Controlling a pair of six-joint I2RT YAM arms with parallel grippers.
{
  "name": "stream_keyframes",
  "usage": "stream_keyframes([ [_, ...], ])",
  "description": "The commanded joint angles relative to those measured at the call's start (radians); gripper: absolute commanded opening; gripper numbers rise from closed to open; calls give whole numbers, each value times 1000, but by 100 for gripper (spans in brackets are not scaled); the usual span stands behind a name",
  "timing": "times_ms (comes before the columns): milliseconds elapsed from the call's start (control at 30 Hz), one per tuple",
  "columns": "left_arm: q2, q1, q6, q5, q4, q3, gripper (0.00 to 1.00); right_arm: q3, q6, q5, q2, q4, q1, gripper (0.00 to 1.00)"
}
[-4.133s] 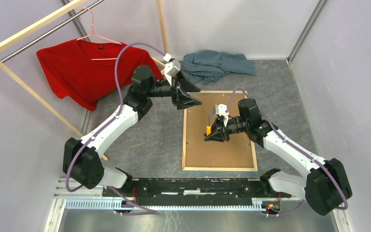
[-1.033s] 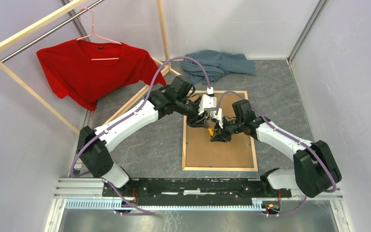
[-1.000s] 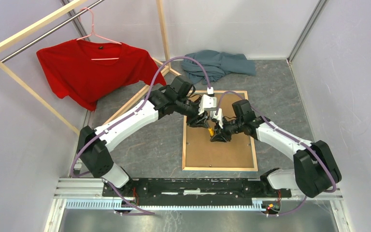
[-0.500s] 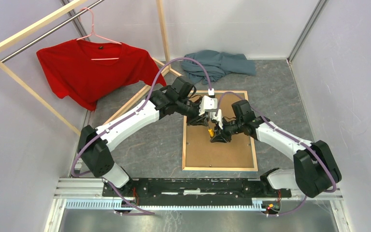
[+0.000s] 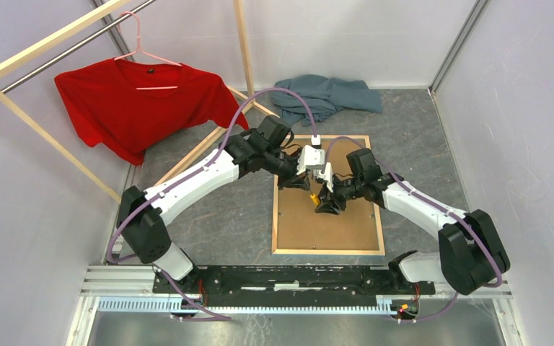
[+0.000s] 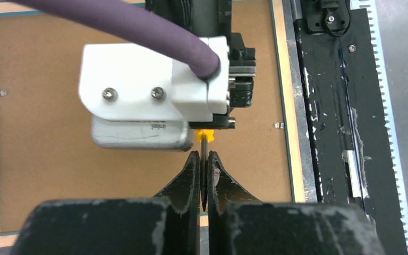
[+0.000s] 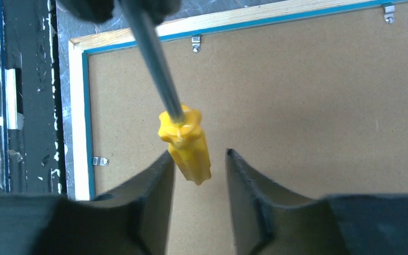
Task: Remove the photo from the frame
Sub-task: Adjust the screwdriver.
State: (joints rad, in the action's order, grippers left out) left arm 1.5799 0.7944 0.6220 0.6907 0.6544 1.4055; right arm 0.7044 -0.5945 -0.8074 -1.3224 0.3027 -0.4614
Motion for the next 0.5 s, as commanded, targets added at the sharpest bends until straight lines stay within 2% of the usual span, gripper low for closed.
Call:
stream_keyframes([
  [0, 8, 5, 25, 2, 15, 14, 2, 56, 32, -44, 18, -32, 29, 53],
  [133, -15, -8, -48, 13, -52, 0, 2, 69, 52, -121, 23, -26, 88, 72],
  [267, -48, -65, -220, 67, -196, -19, 2, 72, 121, -203, 46, -48, 157, 90],
  [367, -80, -127, -395, 124, -361, -59, 2, 74, 220, -290, 77, -102, 221, 94],
  [467, -132, -182, -558, 185, -551, -143, 2, 42, 414, -384, 116, -270, 275, 94],
])
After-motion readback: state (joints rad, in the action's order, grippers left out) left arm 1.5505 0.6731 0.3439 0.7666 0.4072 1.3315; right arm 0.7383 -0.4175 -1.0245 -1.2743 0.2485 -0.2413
